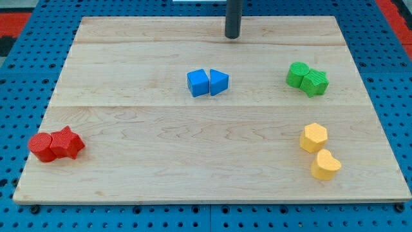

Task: Move the red circle to the left of the blue cube

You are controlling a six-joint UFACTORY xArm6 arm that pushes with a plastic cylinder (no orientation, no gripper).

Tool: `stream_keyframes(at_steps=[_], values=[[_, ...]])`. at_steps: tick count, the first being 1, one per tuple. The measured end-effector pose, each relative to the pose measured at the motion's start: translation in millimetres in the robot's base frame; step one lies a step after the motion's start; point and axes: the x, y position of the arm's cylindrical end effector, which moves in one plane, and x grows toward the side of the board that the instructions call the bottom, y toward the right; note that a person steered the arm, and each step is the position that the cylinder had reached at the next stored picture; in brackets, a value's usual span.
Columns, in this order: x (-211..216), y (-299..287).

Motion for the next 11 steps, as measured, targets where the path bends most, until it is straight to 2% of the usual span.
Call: stream_keyframes(at_steps=[2,3,5,6,7,8,9,10,11], values=[[85,-155],[176,-164],[298,-145],[359,-173],[358,-198],[347,-284],[317,-322],[274,-338],[253,-298]])
